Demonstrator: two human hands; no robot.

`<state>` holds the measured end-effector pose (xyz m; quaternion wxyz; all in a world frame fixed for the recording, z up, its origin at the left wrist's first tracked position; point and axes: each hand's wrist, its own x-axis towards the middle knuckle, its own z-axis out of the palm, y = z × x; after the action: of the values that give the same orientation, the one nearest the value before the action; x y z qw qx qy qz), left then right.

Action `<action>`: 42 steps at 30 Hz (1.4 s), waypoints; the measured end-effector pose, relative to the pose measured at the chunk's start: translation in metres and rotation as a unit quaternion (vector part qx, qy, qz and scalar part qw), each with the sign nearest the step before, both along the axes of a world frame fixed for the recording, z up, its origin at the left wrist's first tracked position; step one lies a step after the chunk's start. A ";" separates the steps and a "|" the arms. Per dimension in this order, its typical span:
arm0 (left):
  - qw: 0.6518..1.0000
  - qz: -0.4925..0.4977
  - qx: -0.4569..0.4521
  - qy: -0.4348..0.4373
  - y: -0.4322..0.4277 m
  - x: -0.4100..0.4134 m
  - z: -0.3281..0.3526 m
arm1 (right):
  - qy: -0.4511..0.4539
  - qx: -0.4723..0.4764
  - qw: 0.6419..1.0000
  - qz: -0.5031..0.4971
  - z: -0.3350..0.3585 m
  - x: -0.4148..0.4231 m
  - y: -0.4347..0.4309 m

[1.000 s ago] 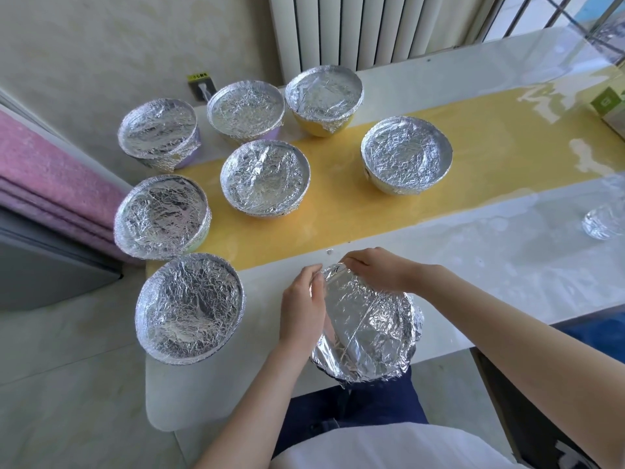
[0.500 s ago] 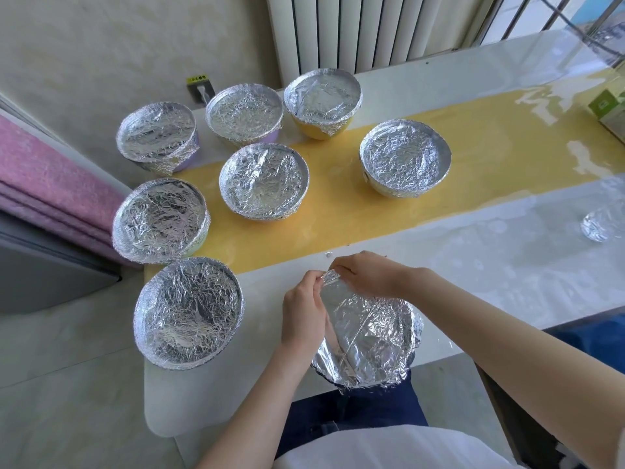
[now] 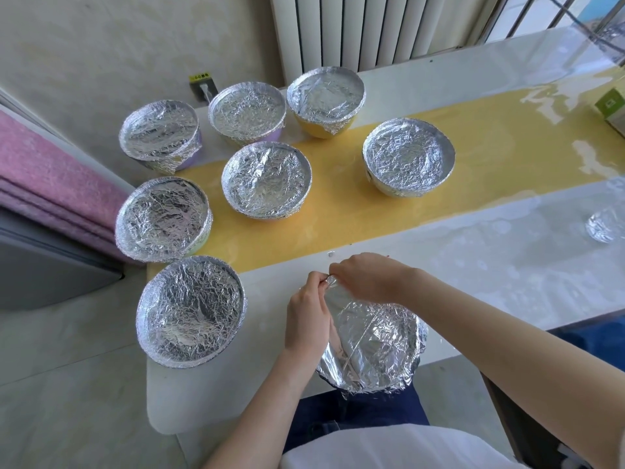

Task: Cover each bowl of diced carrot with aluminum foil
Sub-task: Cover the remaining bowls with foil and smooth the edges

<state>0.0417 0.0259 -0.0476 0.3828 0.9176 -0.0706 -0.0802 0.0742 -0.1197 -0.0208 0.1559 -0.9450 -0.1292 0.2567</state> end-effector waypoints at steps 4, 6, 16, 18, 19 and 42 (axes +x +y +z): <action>1.000 -0.003 -0.006 -0.015 0.000 -0.002 -0.002 | 0.030 0.020 0.999 -0.029 0.003 0.000 0.000; 1.000 -0.001 -0.011 -0.016 0.002 -0.003 -0.002 | 0.063 0.047 0.996 -0.035 0.008 0.001 -0.002; 0.997 0.028 -0.057 0.031 0.005 -0.003 0.005 | 0.019 0.140 0.984 -0.112 -0.001 -0.007 -0.013; 0.997 0.002 -0.040 0.060 0.006 0.004 0.004 | 0.006 0.148 0.983 -0.113 -0.003 -0.008 -0.014; 0.997 -0.004 -0.031 0.067 0.006 0.007 0.003 | -0.003 0.150 0.982 -0.114 -0.005 -0.008 -0.014; 1.000 0.012 -0.019 0.012 0.004 0.001 0.010 | 0.100 0.133 0.977 -0.135 0.005 0.000 -0.013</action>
<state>0.0429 0.0296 -0.0380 0.4016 0.9101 -0.0559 -0.0856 0.0740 -0.1323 -0.0155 0.3252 -0.8942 -0.0166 0.3071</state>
